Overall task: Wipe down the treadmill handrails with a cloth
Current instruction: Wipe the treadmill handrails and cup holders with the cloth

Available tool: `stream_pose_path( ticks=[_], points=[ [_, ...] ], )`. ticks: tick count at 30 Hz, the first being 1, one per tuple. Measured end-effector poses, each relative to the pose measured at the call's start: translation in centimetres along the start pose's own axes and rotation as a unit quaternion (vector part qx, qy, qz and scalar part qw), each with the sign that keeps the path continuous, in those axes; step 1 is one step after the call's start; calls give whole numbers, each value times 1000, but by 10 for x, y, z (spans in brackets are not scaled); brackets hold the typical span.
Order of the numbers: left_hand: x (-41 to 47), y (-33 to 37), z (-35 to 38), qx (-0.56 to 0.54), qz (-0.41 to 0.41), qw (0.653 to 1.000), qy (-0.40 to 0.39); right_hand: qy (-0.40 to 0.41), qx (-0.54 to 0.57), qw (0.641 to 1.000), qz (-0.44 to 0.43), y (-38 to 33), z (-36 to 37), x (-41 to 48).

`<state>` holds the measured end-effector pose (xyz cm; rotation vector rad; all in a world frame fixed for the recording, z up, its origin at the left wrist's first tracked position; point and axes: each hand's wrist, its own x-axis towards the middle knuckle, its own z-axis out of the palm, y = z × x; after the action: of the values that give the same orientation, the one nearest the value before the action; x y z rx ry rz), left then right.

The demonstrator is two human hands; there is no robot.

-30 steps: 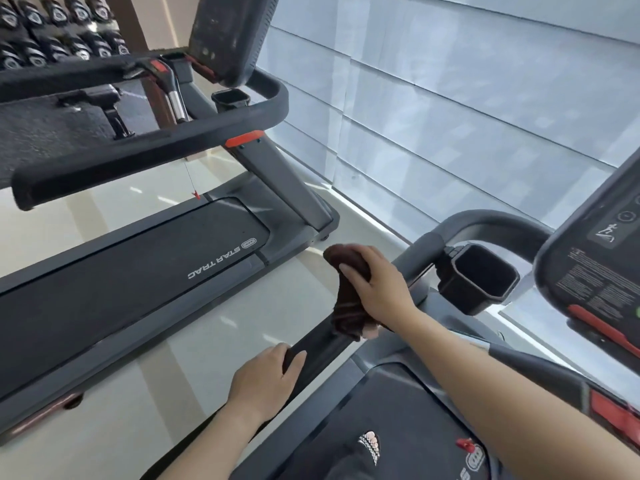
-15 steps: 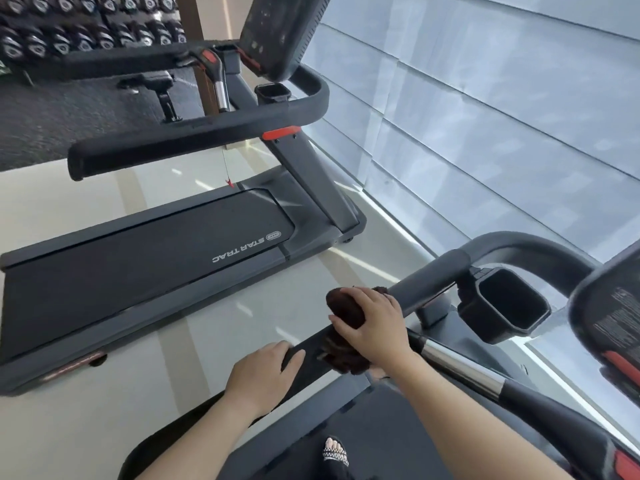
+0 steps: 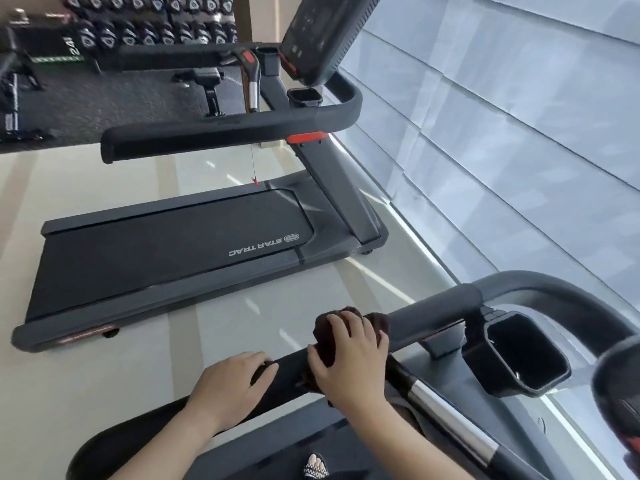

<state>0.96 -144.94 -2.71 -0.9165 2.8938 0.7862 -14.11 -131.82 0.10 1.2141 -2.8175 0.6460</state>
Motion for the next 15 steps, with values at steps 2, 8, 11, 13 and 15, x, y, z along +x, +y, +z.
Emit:
stream_pose_path(
  ticks=[2, 8, 11, 13, 15],
  points=[
    [0, 1, -1, -1, -17, 1000, 10, 4, 10, 999, -43, 10, -1, 2],
    [-5, 1, 3, 2, -56, 998, 42, 39, 19, 996, -82, 48, -2, 12],
    [-4, 1, 4, 7, -60, 997, 39, 27, 26, 993, -110, 36, 3, 7],
    [-5, 2, 4, 10, -59, 998, 35, 13, 39, 984, -171, 29, 5, 2],
    [-5, 3, 3, 6, -61, 998, 31, 1, 41, 974, -221, 31, 4, 0]
  ],
)
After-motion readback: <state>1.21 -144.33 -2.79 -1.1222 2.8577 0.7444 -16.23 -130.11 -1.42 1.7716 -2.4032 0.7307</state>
